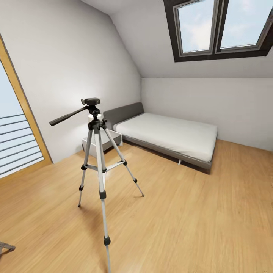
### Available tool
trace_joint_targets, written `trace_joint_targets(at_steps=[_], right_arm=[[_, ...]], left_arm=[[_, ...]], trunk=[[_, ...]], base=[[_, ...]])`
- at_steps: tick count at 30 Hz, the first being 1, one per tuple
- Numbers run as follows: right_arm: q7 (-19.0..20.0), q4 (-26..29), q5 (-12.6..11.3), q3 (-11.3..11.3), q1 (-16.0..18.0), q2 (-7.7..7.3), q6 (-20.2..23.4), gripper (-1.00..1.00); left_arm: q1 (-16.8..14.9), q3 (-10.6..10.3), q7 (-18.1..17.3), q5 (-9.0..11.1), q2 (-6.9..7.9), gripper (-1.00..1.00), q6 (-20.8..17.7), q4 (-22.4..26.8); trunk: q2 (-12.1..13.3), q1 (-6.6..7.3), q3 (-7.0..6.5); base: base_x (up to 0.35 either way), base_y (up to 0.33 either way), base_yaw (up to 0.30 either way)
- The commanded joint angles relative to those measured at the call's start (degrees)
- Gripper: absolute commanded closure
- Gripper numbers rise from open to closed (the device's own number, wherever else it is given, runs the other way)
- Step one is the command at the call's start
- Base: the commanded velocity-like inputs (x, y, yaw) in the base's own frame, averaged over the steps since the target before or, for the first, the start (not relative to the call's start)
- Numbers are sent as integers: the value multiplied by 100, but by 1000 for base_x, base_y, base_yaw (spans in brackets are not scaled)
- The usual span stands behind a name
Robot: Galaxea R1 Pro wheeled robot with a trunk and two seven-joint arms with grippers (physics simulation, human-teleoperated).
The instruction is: Attach the digital camera to the camera tripod in the bedroom.
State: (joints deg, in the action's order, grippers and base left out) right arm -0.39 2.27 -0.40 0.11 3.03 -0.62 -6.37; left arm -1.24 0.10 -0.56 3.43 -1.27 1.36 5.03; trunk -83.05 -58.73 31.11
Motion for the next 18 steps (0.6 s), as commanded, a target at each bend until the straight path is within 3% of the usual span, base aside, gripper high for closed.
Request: trace_joint_targets(at_steps=[1,18], right_arm=[[-4,-7,-4,0,5,0,-21,-100],[-13,-7,-7,-2,5,0,-27,-100]], left_arm=[[-39,-1,-9,82,-7,-100,-32,-2],[-361,33,-9,242,-104,-100,-293,-2]], trunk=[[-3,0,3],[-3,0,-11]], base=[[0,0,-273],[0,0,-273]])
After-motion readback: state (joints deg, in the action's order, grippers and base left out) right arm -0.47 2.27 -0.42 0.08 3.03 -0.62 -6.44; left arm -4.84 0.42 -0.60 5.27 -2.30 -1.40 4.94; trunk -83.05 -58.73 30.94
